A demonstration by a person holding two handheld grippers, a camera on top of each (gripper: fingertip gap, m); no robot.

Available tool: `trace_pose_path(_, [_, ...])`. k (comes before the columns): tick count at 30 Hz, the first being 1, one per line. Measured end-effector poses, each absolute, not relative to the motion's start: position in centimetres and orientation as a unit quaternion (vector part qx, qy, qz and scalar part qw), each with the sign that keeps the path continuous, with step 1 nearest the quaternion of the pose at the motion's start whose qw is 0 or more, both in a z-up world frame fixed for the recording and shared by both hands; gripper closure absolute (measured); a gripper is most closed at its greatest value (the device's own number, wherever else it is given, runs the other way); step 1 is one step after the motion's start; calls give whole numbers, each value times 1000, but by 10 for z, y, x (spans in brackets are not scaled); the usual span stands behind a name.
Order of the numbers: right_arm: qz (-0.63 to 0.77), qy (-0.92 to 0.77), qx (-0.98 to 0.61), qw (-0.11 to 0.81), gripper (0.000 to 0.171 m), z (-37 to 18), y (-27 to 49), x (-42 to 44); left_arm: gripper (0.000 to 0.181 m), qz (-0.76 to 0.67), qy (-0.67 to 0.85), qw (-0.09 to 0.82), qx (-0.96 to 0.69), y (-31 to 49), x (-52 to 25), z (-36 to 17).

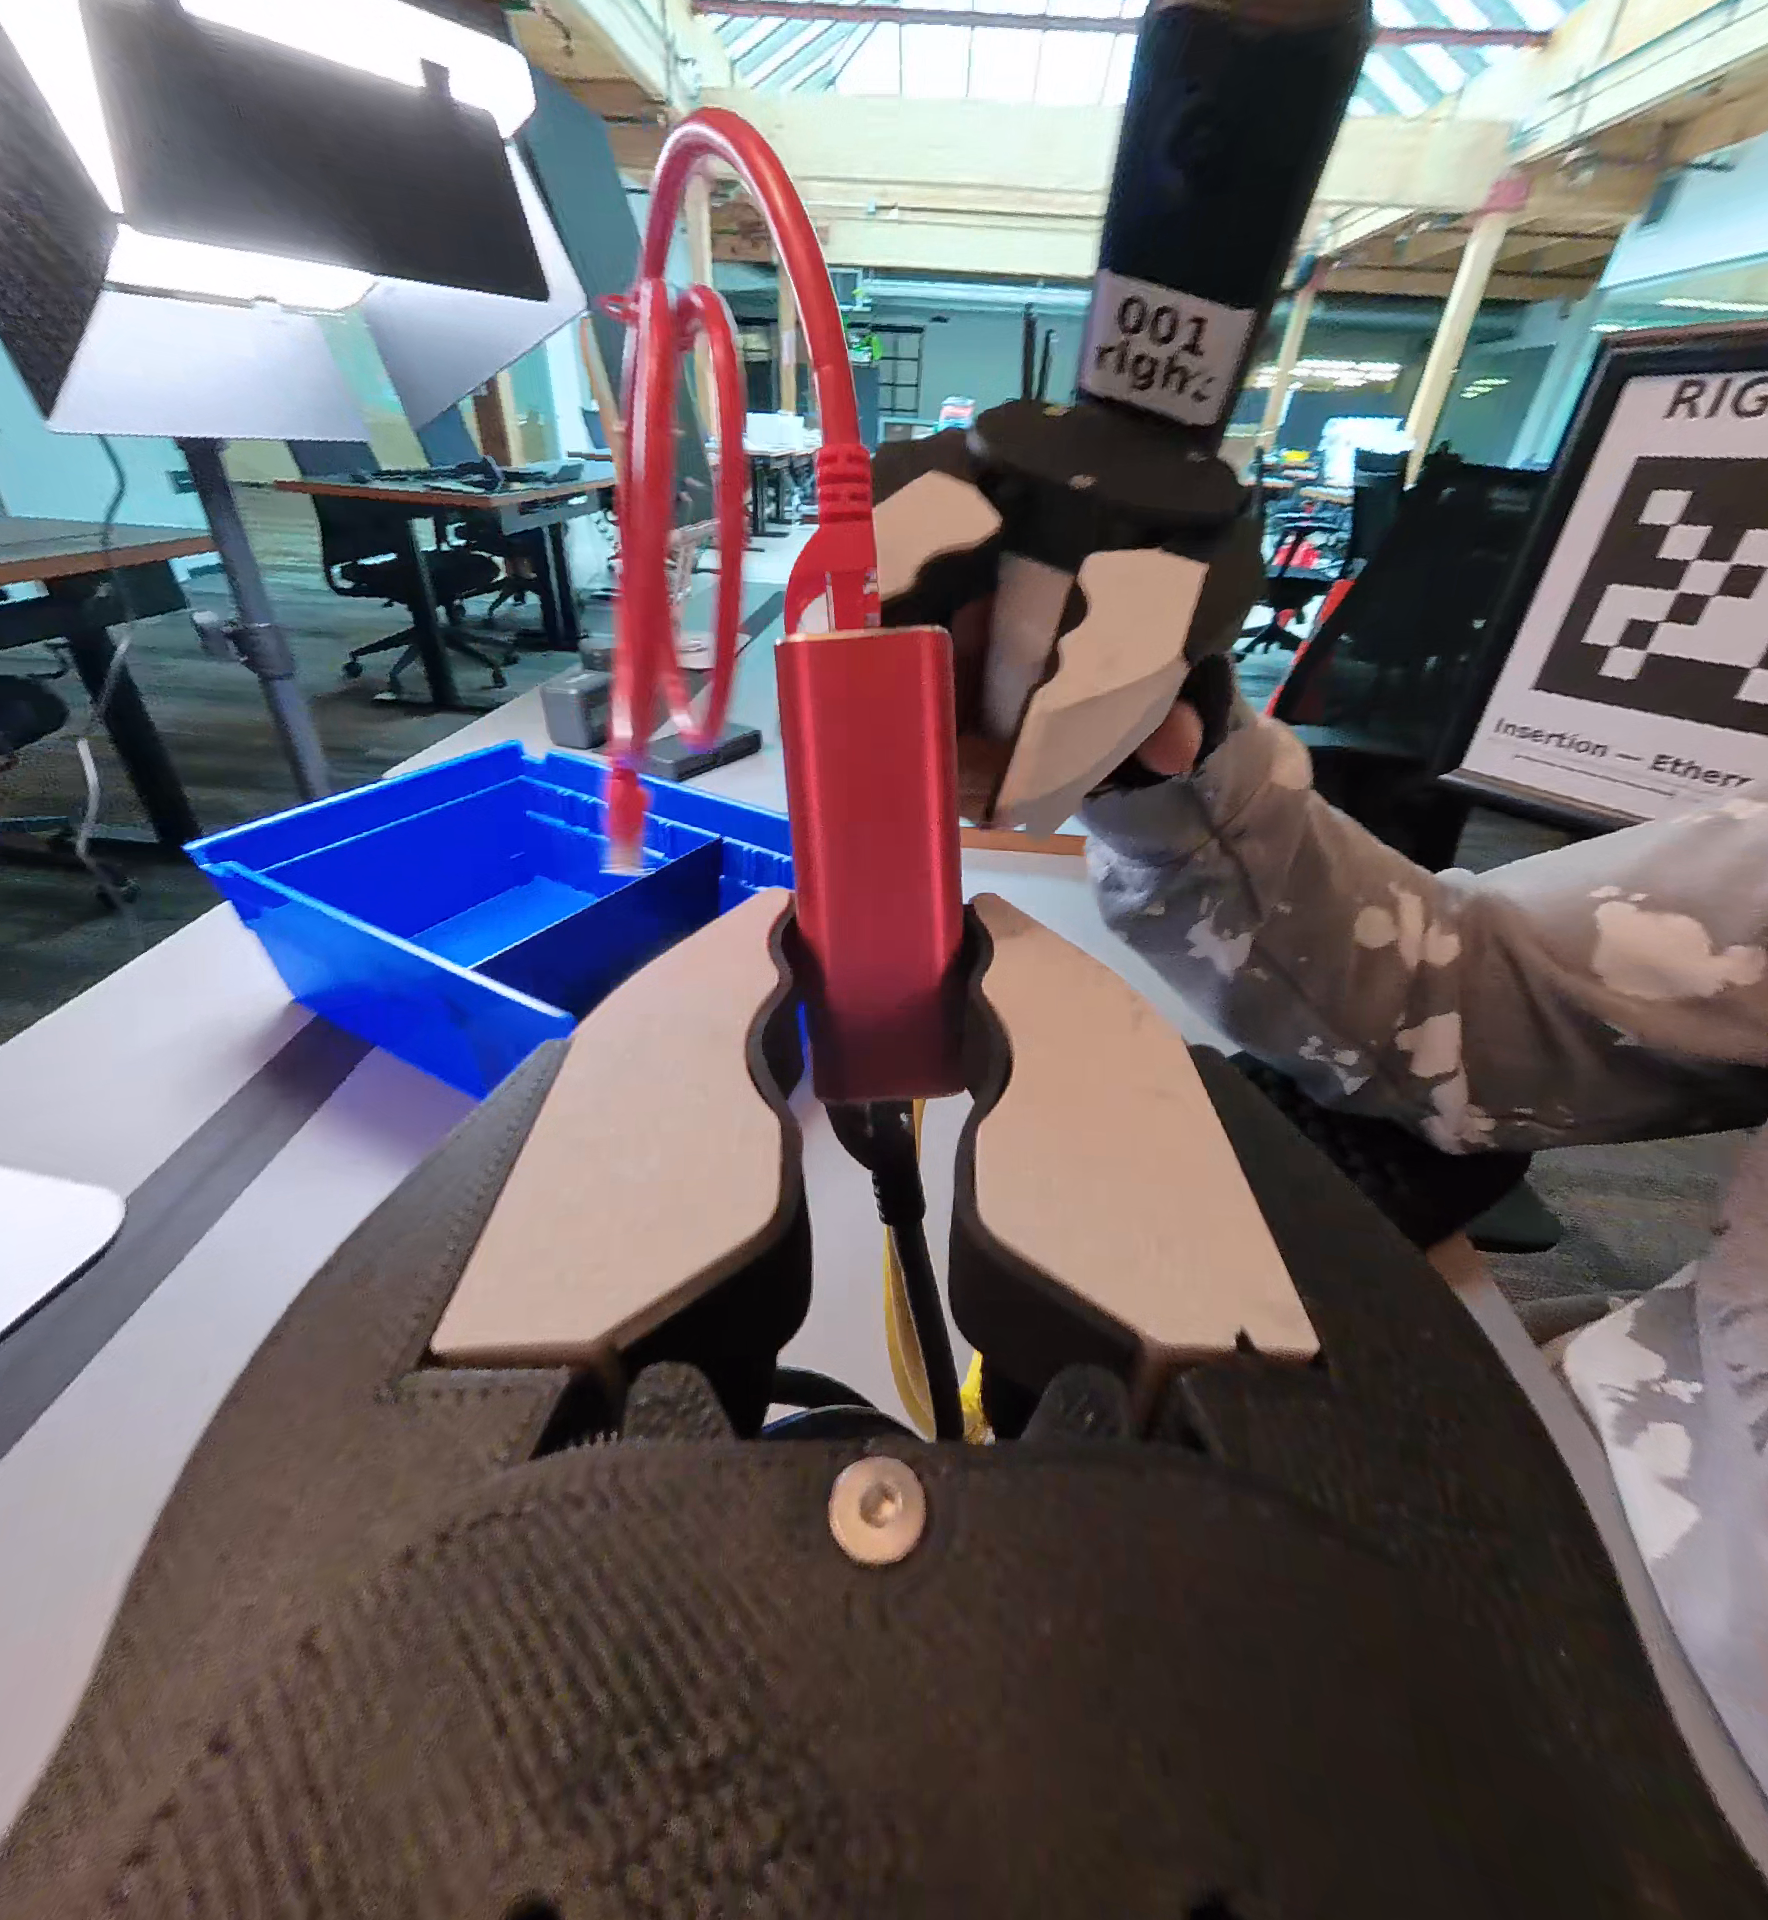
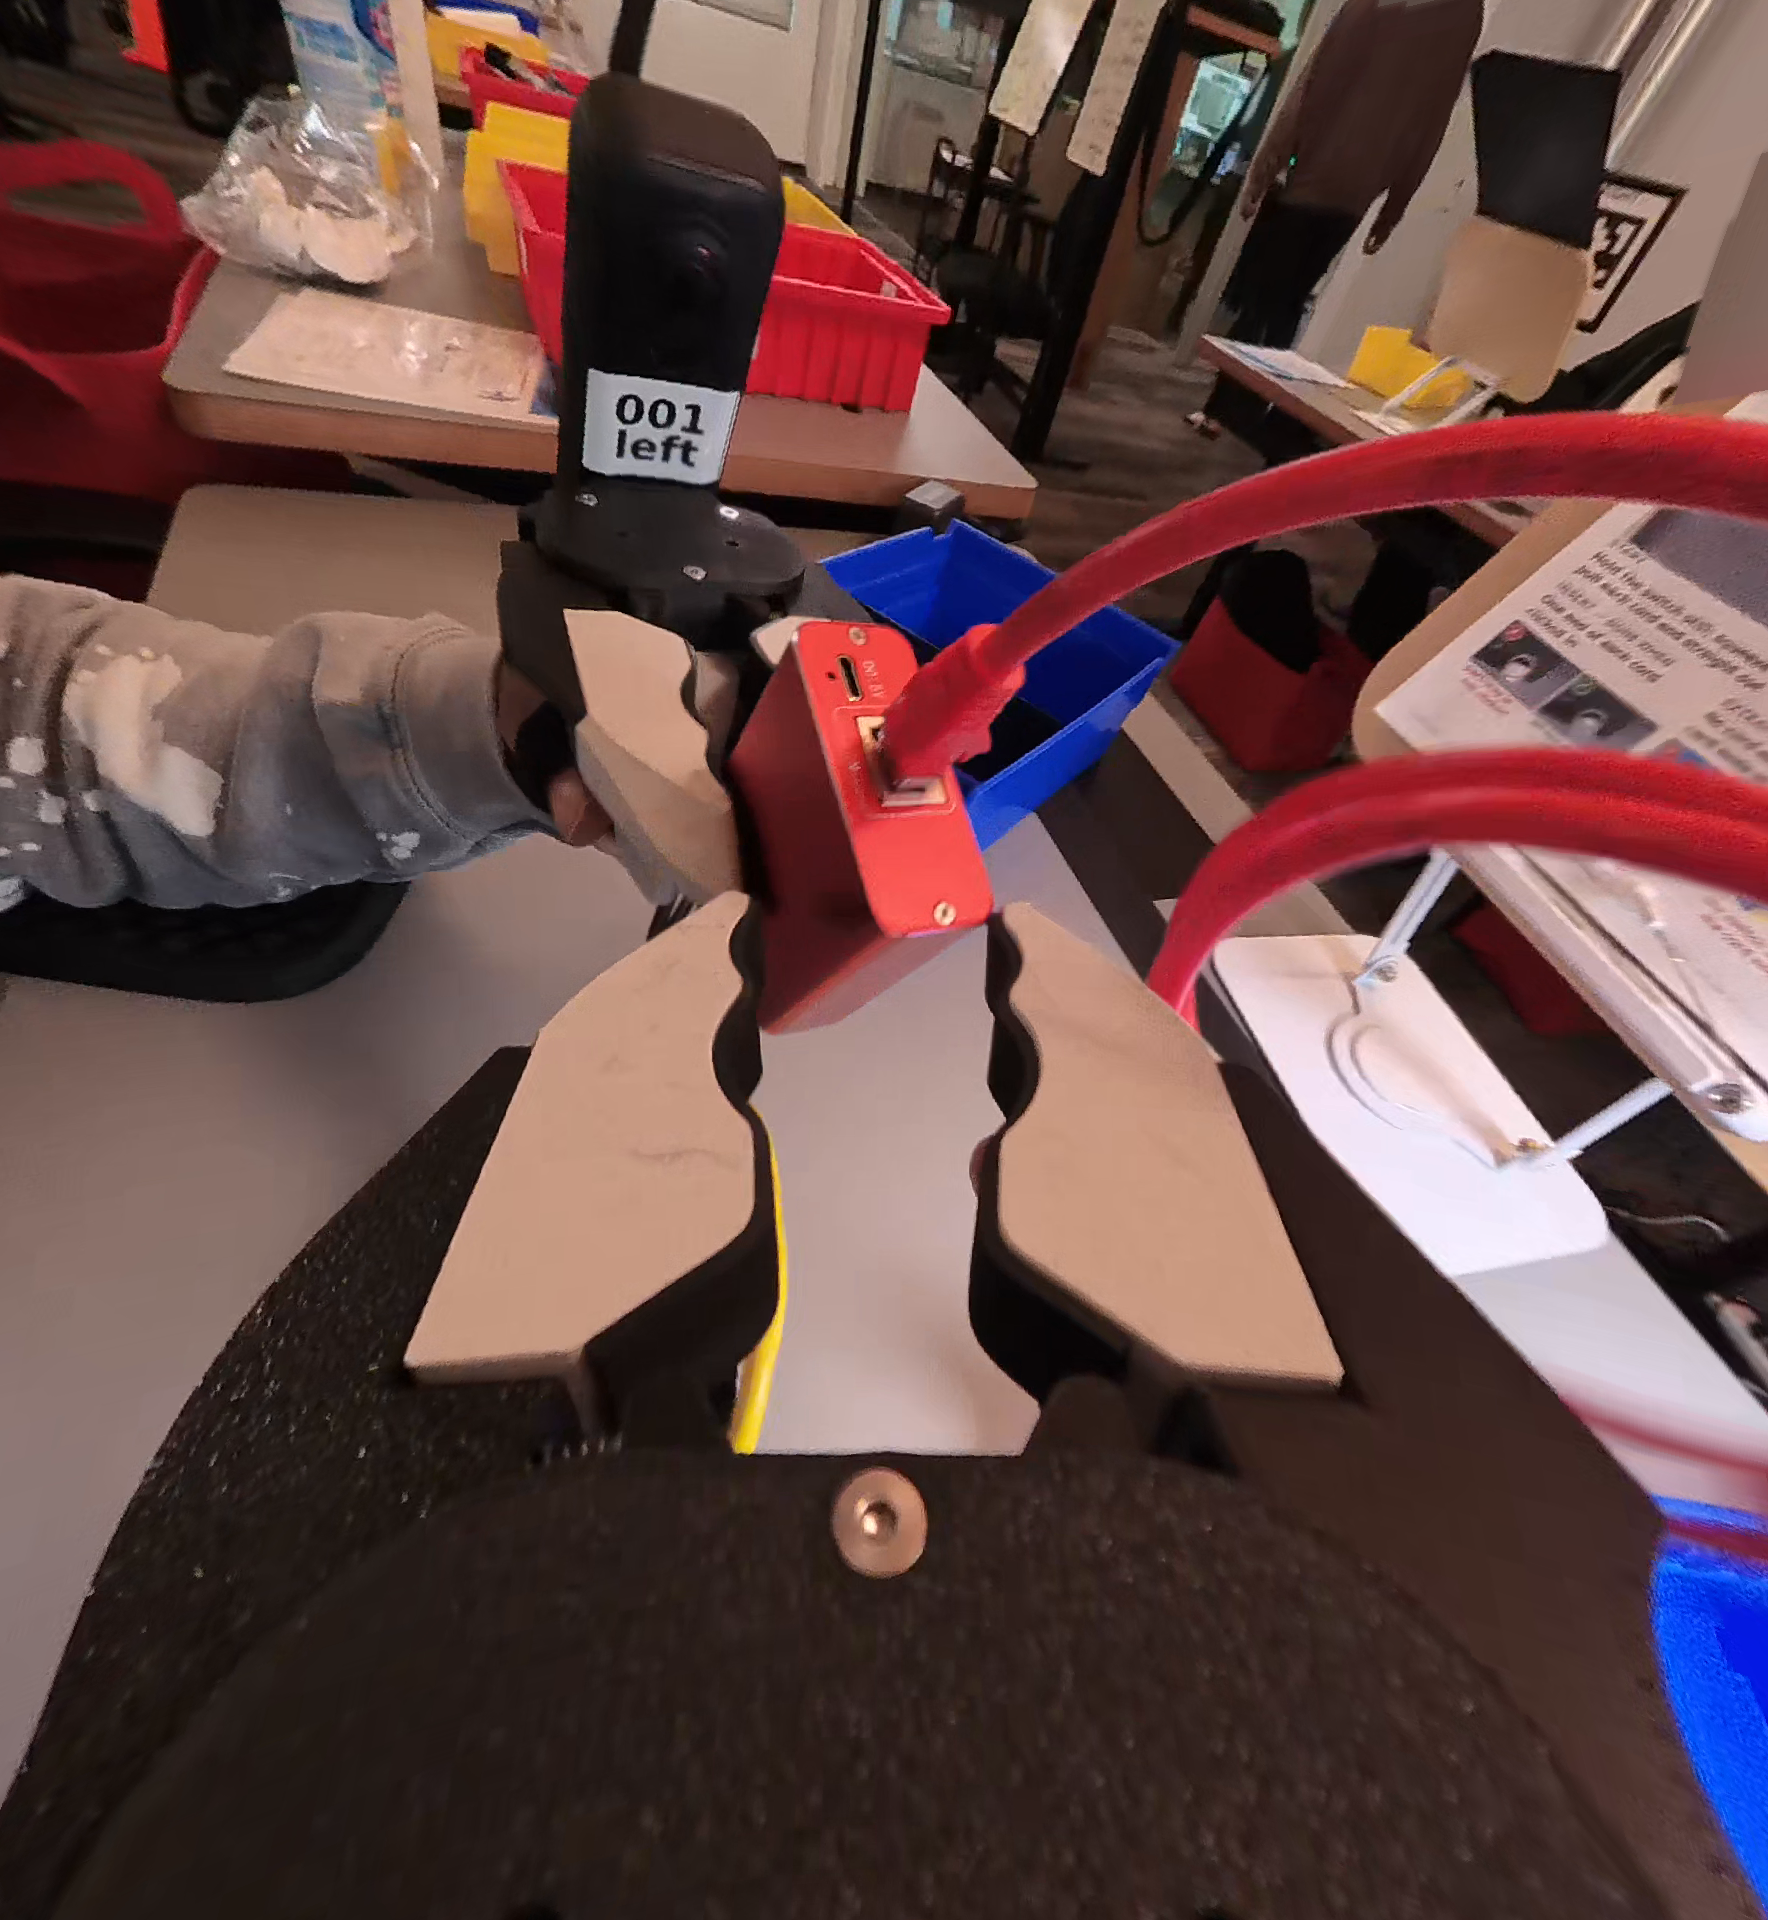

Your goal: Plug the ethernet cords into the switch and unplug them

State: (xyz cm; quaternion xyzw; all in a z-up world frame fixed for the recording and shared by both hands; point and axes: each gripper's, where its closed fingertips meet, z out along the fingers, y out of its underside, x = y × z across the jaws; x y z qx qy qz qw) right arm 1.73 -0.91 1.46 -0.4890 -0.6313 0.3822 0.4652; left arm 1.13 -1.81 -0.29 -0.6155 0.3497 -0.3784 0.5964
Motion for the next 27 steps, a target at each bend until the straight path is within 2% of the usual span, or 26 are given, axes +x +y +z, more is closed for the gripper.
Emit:
trace_pose_path(10, [416, -653, -467, 428, 142, 20, -20, 24, 152, -371, 357, 581, -631, -25, 23, -2])
trace_pose_path(14, [400, -655, -482, 423, 143, 45, -8, 34, 139, -332, 322, 612, -641, -25, 0, 24])
trace_pose_path(19, [321, -648, -523, 452, 144, 93, 35, 61, 139, -250, 281, 665, -645, -30, -48, 52])
trace_pose_path(22, [248, -632, -562, 473, 144, 113, 75, 79, 138, -248, 272, 649, -665, -39, -61, 41])
trace_pose_path(27, [132, -586, -632, 489, 144, 125, 149, 113, 137, -230, 265, 617, -704, -60, -73, -9])
